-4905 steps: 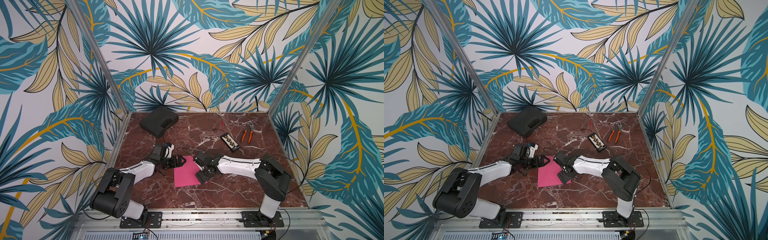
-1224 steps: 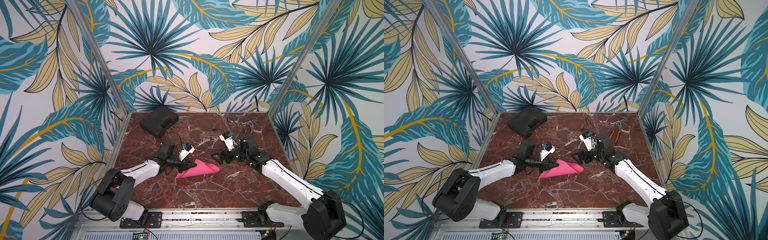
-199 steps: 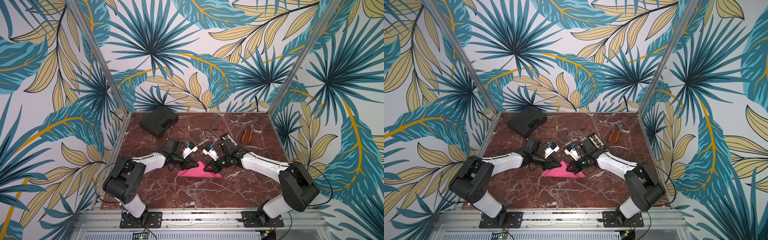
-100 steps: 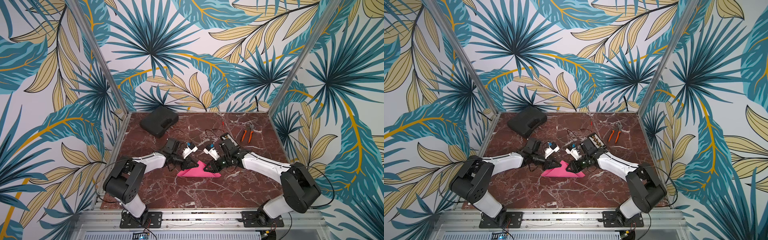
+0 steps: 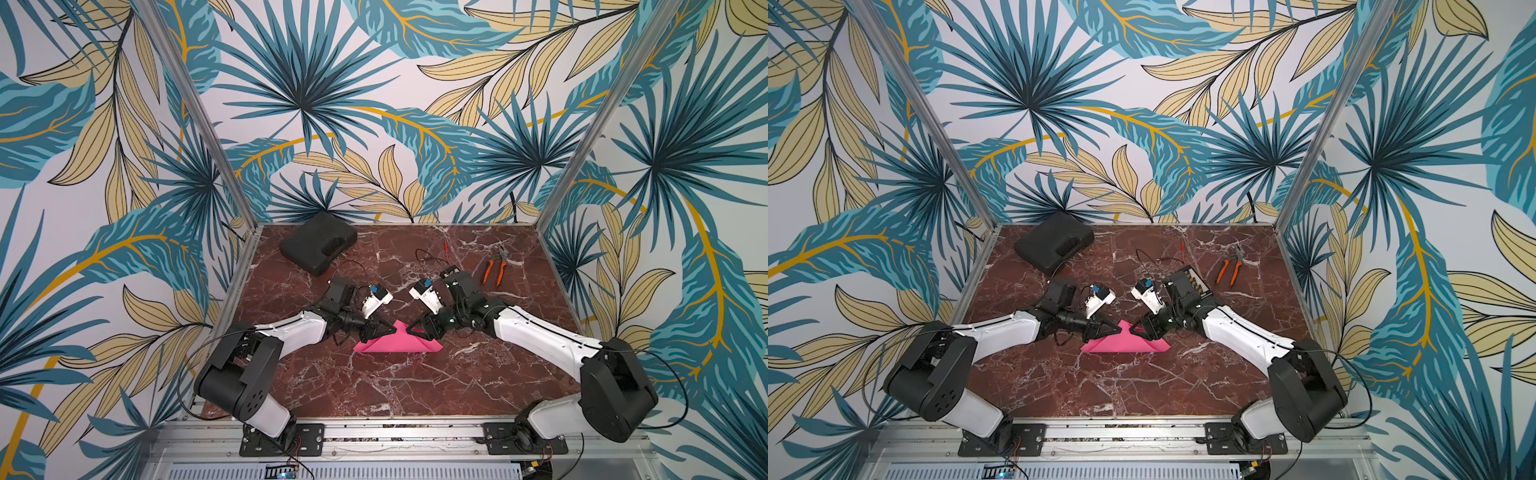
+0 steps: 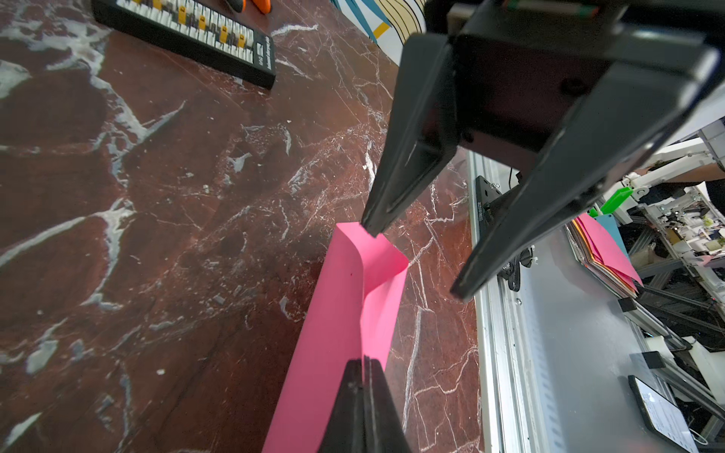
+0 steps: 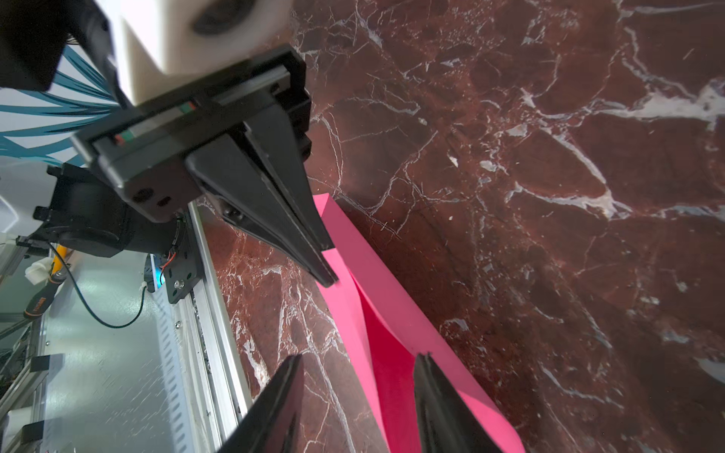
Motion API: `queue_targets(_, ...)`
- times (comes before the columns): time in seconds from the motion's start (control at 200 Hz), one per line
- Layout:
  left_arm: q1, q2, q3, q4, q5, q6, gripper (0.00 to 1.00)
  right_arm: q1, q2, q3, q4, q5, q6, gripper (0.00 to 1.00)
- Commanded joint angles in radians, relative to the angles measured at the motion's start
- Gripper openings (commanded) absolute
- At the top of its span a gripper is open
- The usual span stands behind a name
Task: Fold the square paper diagonally
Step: Fold the paper at the center of the board.
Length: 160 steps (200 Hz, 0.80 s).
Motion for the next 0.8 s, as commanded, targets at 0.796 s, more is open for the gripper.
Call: queue_targets(0.796,-0.008,-0.033,-0.039,0.087,0.051,-0.001,0.0,-0.006,0.029,0.021,0.085,-0.088,-0.251,0.6)
